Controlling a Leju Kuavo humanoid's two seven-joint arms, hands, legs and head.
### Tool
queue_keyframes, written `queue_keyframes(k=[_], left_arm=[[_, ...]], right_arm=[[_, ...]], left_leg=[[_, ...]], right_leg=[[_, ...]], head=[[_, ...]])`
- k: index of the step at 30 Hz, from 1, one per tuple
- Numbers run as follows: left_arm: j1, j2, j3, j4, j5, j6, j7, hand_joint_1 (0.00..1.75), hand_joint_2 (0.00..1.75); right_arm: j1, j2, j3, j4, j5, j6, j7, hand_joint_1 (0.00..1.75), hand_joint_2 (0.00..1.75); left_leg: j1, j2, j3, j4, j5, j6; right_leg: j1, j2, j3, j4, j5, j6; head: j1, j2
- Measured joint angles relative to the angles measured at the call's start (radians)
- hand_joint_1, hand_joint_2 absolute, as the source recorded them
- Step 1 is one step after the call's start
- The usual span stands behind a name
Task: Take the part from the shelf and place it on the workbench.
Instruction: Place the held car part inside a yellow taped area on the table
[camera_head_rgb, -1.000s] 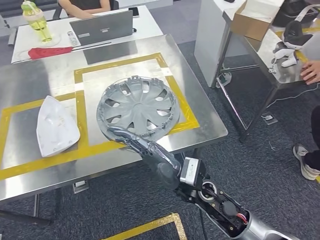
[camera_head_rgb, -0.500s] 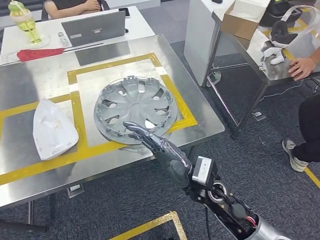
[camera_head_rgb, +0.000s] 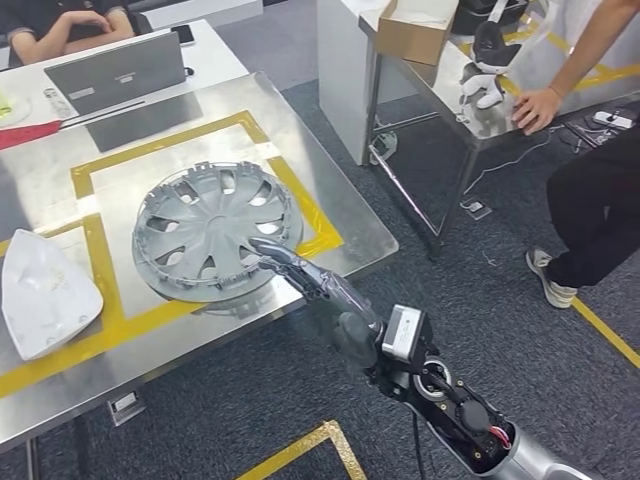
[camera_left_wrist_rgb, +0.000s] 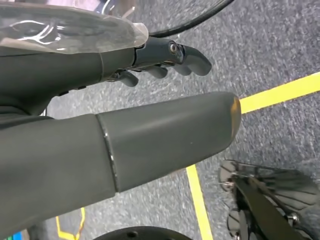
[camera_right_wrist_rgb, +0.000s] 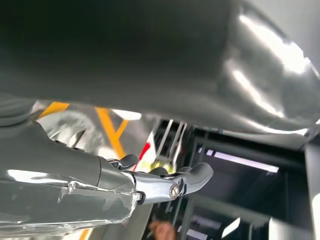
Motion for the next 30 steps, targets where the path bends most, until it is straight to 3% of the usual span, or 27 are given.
queue_keyframes(k=[2,3,5,7,9,11,12,13,14,16,18,19,21,23,25,27,28,29,30], left_arm=[[0.0,0.001,0.0,0.0,-0.003,0.001,0.0,0.0,0.0],[-0.001,0.002,0.0,0.0,-0.005,0.001,0.0,0.0,0.0],[-0.003,0.002,0.0,0.0,-0.009,-0.001,0.0,0.0,0.0],[-0.005,0.001,0.0,0.0,-0.012,-0.006,-0.001,0.0,0.0],[-0.005,0.001,0.0,0.0,-0.014,-0.009,-0.002,0.0,0.0],[-0.002,0.002,0.0,0.0,-0.014,-0.011,-0.002,0.0,0.0],[-0.002,0.002,0.0,0.0,-0.015,-0.012,-0.002,0.0,0.0],[-0.002,0.003,0.0,0.0,-0.016,-0.014,-0.001,0.0,0.0],[-0.002,0.002,0.0,0.0,-0.017,-0.016,0.0,0.0,0.0],[-0.002,0.0,-0.001,0.0,-0.021,-0.018,0.002,0.0,0.0],[-0.002,-0.001,-0.002,0.0,-0.024,-0.019,0.001,0.0,0.0],[-0.002,-0.001,-0.002,0.0,-0.025,-0.019,0.0,0.0,0.0],[-0.004,-0.001,-0.002,0.0,-0.026,-0.019,-0.002,0.0,0.0],[-0.005,-0.001,-0.002,0.0,-0.026,-0.019,-0.004,0.0,0.0],[-0.005,0.0,-0.002,0.0,-0.026,-0.019,-0.005,0.0,0.0],[-0.003,0.0,-0.002,0.0,-0.024,-0.019,-0.006,0.0,0.0],[-0.002,0.0,-0.002,0.0,-0.022,-0.019,-0.007,0.0,0.0],[-0.002,0.0,-0.002,0.0,-0.019,-0.019,-0.007,0.0,0.0],[-0.002,0.0,-0.002,0.0,-0.018,-0.018,-0.007,0.0,0.0]], right_arm=[[0.009,-0.004,-0.016,-0.003,0.0,-0.012,0.0,0.0,0.0],[0.014,-0.007,-0.025,-0.005,0.0,-0.017,0.001,0.0,0.0],[0.03,-0.014,-0.043,-0.008,0.003,-0.028,0.005,0.0,0.0],[0.048,-0.024,-0.061,-0.009,0.005,-0.042,0.013,0.0,0.0],[0.062,-0.035,-0.079,-0.01,0.005,-0.052,0.019,0.0,0.0],[0.076,-0.043,-0.094,-0.01,0.005,-0.057,0.021,0.0,0.0],[0.084,-0.047,-0.099,-0.01,0.005,-0.058,0.022,0.0,0.0],[0.091,-0.05,-0.103,-0.01,0.005,-0.059,0.022,0.0,0.0],[0.096,-0.053,-0.107,-0.01,0.005,-0.06,0.023,0.0,0.0],[0.1,-0.057,-0.116,-0.012,0.004,-0.063,0.025,0.0,0.0],[0.102,-0.06,-0.123,-0.015,0.004,-0.064,0.027,0.0,0.0],[0.104,-0.06,-0.125,-0.016,0.004,-0.065,0.028,0.0,0.0],[0.108,-0.06,-0.13,-0.016,0.004,-0.065,0.029,0.0,0.0],[0.11,-0.061,-0.133,-0.017,0.004,-0.066,0.029,0.0,0.0],[0.111,-0.062,-0.134,-0.017,0.004,-0.068,0.03,0.0,0.0],[0.113,-0.062,-0.135,-0.014,0.003,-0.071,0.031,0.0,0.0],[0.113,-0.062,-0.136,-0.012,0.001,-0.072,0.031,0.0,0.0],[0.114,-0.062,-0.137,-0.01,-0.001,-0.073,0.03,0.0,0.0],[0.114,-0.062,-0.139,-0.007,-0.004,-0.073,0.028,0.0,0.0]], left_leg=[[0.001,-0.026,0.062,-0.131,0.05,0.008],[0.0,-0.035,0.078,-0.165,0.057,0.012],[-0.002,-0.03,0.083,-0.179,0.055,0.02],[0.0,-0.015,0.087,-0.185,0.057,0.031],[0.0,0.001,0.089,-0.191,0.059,0.041],[-0.004,0.018,0.09,-0.191,0.056,0.047],[-0.005,0.026,0.09,-0.19,0.055,0.048],[-0.005,0.034,0.091,-0.19,0.054,0.048],[-0.005,0.04,0.092,-0.189,0.053,0.047],[-0.007,0.054,0.096,-0.185,0.047,0.042],[-0.012,0.066,0.097,-0.177,0.04,0.034],[-0.014,0.073,0.096,-0.175,0.038,0.031],[-0.014,0.087,0.097,-0.172,0.034,0.023],[-0.01,0.065,0.085,-0.134,0.005,0.013],[-0.005,0.025,0.032,-0.013,-0.061,0.005],[-0.002,0.011,-0.032,0.118,-0.111,0.0],[-0.002,0.009,-0.045,0.139,-0.108,-0.001],[-0.001,0.008,-0.039,0.12,-0.087,0.0],[0.001,0.004,-0.014,0.064,-0.051,0.001]], right_leg=[[0.003,0.018,-0.002,0.003,-0.001,0.006],[0.003,0.025,-0.004,0.004,-0.001,0.011],[0.002,0.04,-0.009,0.005,-0.001,0.023],[0.001,0.023,-0.016,0.022,-0.015,0.034],[0.001,-0.018,-0.055,0.113,-0.069,0.043],[-0.001,-0.038,-0.124,0.258,-0.136,0.05],[-0.002,-0.04,-0.148,0.309,-0.15,0.052],[-0.004,-0.042,-0.154,0.32,-0.144,0.054],[-0.004,-0.047,-0.14,0.29,-0.118,0.054],[-0.002,-0.078,-0.071,0.146,-0.046,0.049],[0.003,-0.106,-0.022,0.041,-0.011,0.04],[0.006,-0.108,-0.018,0.026,-0.011,0.036],[0.006,-0.089,-0.019,0.021,-0.008,0.025],[0.002,-0.072,-0.017,0.015,-0.002,0.013],[-0.001,-0.057,-0.018,0.012,0.002,0.005],[-0.001,-0.039,-0.02,0.013,0.003,0.003],[-0.002,-0.029,-0.02,0.013,0.003,0.003],[-0.002,-0.019,-0.019,0.013,0.003,0.003],[-0.002,-0.009,-0.018,0.014,0.003,0.004]], head=[[-0.001,0.0],[-0.001,0.0],[0.001,0.0],[0.005,0.0],[0.016,0.0],[0.025,0.0],[0.026,0.0],[0.028,0.0],[0.03,0.0],[0.037,0.0],[0.041,0.0],[0.039,0.0],[0.032,0.0],[0.027,0.0],[0.016,0.0],[0.007,0.0],[0.005,0.0],[0.004,0.0],[0.003,0.0]])
